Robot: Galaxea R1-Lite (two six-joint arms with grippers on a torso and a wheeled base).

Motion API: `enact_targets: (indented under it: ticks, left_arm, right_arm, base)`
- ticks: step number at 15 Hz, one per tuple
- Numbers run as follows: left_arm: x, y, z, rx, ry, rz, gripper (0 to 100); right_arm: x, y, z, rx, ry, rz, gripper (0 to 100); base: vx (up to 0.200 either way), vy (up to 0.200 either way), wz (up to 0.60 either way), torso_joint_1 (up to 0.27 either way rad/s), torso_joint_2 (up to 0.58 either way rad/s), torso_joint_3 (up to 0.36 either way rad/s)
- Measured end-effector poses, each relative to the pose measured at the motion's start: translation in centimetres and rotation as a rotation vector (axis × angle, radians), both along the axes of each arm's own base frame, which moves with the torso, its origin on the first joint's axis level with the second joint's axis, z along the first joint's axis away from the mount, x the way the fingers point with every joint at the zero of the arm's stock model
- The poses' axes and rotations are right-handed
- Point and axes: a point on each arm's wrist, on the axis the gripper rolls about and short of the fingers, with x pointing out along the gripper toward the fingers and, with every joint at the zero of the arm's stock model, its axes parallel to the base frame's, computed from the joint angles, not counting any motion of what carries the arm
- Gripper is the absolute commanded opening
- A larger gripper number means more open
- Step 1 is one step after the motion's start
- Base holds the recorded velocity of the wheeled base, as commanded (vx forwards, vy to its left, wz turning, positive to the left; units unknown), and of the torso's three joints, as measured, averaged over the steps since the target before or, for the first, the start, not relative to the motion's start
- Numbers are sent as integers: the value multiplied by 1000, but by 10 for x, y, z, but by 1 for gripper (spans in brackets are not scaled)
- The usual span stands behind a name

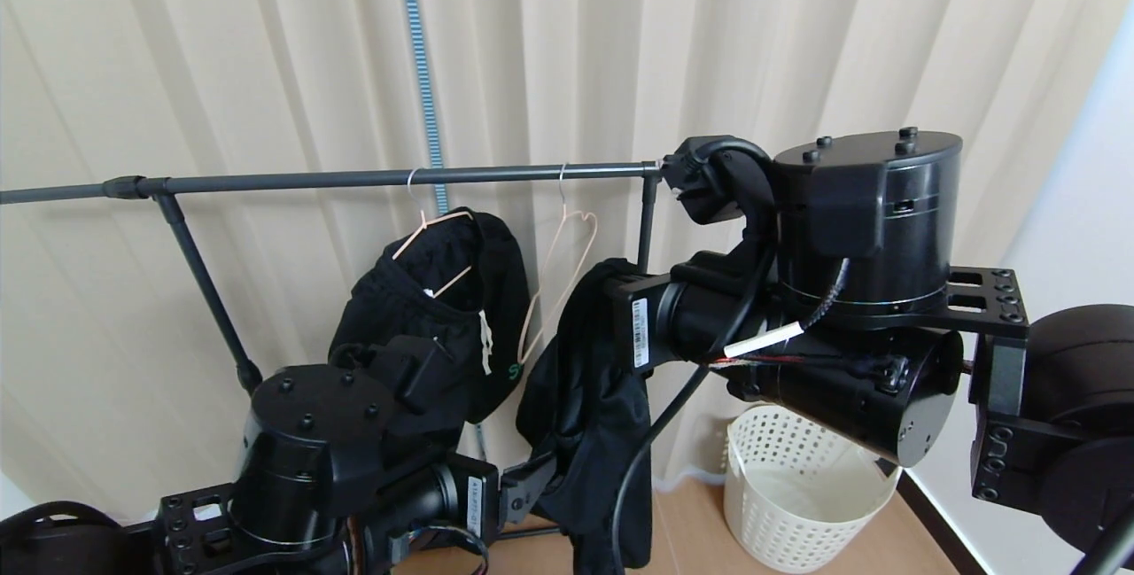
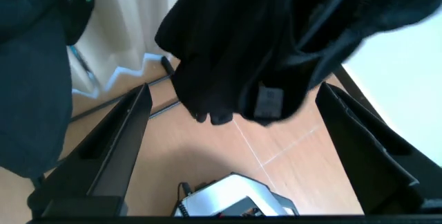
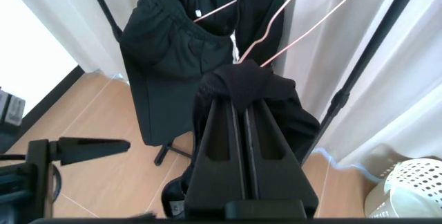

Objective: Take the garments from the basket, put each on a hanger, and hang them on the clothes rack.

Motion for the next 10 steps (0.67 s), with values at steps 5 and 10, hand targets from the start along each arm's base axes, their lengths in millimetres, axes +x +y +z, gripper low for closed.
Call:
enact_targets:
  ticks: [5, 10]
  left_arm:
    - [5, -5, -13, 33, 28, 13, 100]
    - [6, -6, -24, 74, 54, 18, 0]
  right_arm:
    - [-1, -1, 2, 13, -2, -16, 0]
    - [-1, -2, 6, 21, -12, -27, 0]
  base:
    - [0, 0, 0, 0, 0, 0]
    - [0, 0, 0, 0, 0, 0]
